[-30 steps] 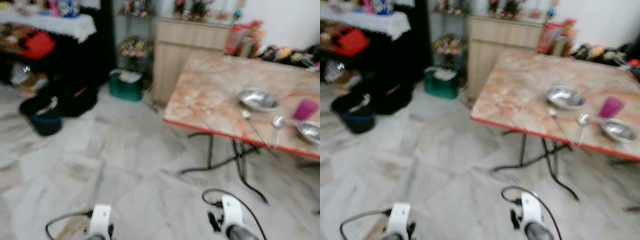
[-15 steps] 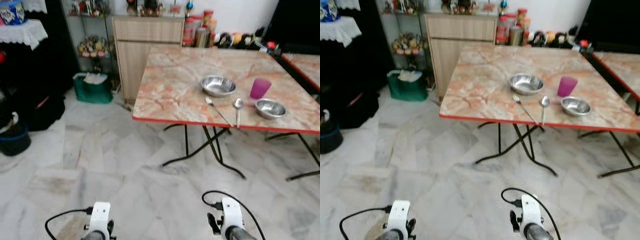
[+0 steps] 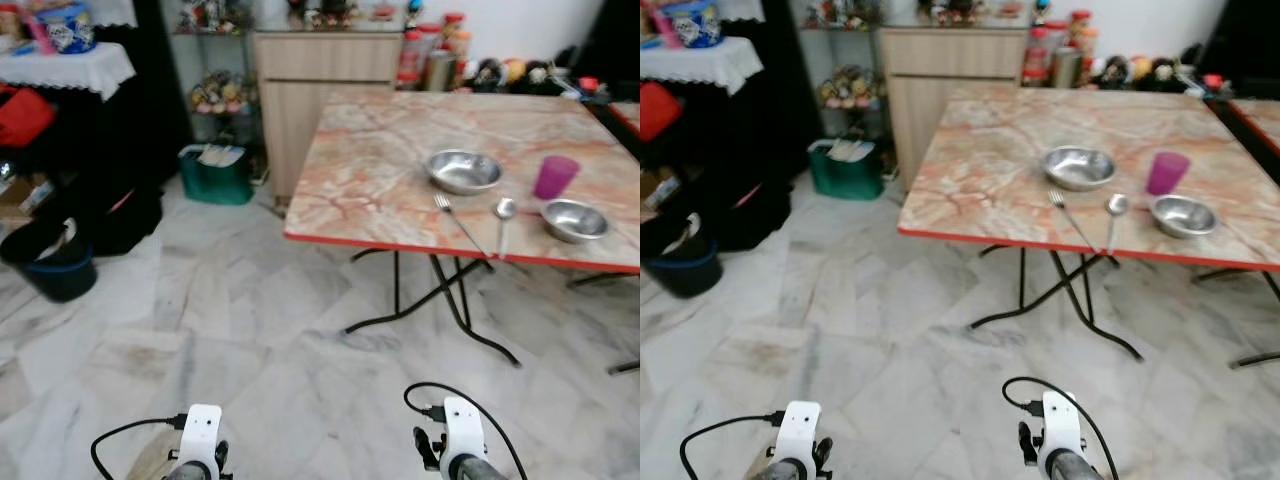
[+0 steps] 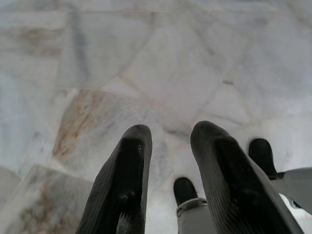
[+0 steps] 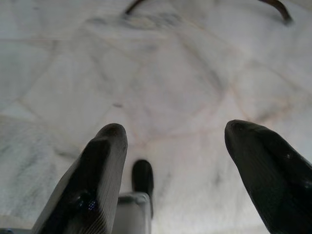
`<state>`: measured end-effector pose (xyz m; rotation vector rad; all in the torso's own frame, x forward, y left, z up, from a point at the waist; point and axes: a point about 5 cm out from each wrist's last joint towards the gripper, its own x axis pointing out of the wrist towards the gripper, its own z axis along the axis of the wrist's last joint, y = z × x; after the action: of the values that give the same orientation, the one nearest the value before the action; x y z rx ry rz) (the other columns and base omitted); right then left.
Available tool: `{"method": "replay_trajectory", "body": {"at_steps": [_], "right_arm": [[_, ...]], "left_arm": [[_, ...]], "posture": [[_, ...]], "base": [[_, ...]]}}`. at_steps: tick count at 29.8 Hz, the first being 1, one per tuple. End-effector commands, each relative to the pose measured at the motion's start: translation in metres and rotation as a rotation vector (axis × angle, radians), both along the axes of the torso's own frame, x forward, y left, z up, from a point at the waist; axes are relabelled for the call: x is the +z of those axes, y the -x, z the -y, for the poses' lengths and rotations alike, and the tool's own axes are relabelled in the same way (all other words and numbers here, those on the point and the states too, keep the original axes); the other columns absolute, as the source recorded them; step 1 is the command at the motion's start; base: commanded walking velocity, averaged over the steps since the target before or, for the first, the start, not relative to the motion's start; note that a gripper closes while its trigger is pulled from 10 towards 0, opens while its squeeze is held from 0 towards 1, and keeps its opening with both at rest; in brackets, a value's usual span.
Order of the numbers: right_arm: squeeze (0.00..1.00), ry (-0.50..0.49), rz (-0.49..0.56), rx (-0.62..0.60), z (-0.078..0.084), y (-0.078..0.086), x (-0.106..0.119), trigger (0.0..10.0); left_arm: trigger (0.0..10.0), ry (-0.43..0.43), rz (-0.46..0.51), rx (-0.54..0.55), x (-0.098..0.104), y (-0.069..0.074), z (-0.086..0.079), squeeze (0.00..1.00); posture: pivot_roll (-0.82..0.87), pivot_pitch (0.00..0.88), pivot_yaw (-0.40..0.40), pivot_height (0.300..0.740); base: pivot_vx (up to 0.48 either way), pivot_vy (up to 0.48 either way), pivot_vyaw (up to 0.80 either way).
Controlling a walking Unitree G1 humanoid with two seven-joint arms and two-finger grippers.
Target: Setting the table
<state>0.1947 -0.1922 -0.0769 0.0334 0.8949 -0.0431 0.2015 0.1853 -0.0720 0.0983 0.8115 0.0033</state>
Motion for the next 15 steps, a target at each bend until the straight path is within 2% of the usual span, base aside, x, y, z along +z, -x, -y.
{"method": "replay_trajectory", "body": {"at_steps": [1,11,15], "right_arm": [[0.00,0.002,-0.002,-0.008,0.002,0.000,0.000,10.0],[0.00,0.009,0.028,0.006,0.002,-0.010,0.006,10.0],[0.00,0.011,0.035,0.024,0.000,-0.012,0.007,10.0]], "left_arm": [[10.0,-0.009,-0.015,0.002,-0.002,0.002,0.000,0.00],[10.0,-0.002,0.001,0.020,0.000,0.000,-0.001,0.00],[10.0,0.004,-0.006,0.031,0.000,-0.001,-0.002,0.00]], "posture": [[-0.01,0.000,0.000,0.740],[0.00,0.000,-0.008,0.740],[0.00,0.000,-0.007,0.740]], "base": [[0.000,0.000,-0.71],[0.000,0.000,-0.69],[0.000,0.000,0.00]]}}
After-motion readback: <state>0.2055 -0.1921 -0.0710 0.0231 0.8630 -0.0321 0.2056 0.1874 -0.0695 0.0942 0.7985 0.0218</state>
